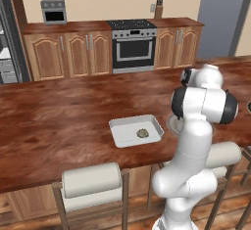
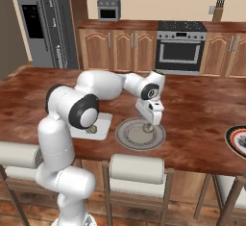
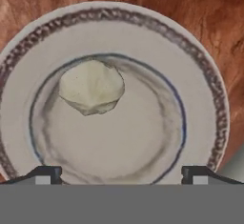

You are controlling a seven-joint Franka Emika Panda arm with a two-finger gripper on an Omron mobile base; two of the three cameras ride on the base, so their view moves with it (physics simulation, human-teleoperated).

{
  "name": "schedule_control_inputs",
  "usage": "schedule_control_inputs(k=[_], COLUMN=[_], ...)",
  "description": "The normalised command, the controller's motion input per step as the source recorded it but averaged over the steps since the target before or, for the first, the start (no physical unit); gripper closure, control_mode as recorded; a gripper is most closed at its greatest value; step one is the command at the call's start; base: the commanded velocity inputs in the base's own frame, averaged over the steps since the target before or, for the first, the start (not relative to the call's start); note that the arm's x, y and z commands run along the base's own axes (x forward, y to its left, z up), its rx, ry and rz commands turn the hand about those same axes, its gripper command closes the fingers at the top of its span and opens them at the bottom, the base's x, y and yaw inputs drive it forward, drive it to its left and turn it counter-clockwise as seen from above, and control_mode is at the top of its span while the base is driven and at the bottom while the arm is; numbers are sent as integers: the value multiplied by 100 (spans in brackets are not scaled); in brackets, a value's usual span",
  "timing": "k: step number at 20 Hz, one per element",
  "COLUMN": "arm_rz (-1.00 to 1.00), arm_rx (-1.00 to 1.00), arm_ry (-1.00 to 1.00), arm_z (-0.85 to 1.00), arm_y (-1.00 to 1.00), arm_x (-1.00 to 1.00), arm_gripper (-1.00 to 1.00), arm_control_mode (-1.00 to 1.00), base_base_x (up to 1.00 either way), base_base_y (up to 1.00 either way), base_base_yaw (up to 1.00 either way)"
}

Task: Place two dumplings into each of the tupperware containers and then place the containers in the fridge.

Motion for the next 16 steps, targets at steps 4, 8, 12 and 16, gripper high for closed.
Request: schedule_control_inputs(k=[4,8,12,16], arm_rz=[15,26,26,17], arm_rx=[-4,-5,-7,-5], arm_ry=[-20,-13,-18,-32], arm_z=[-30,-33,-32,-9], arm_y=[0,-3,0,-2], arm_x=[24,6,0,0], arm_gripper=[-100,-100,-100,-100], arm_control_mode=[-100,-100,-100,-100], base_base_x=[0,0,0,0], base_base_y=[0,0,0,0], base_base_yaw=[0,0,0,0])
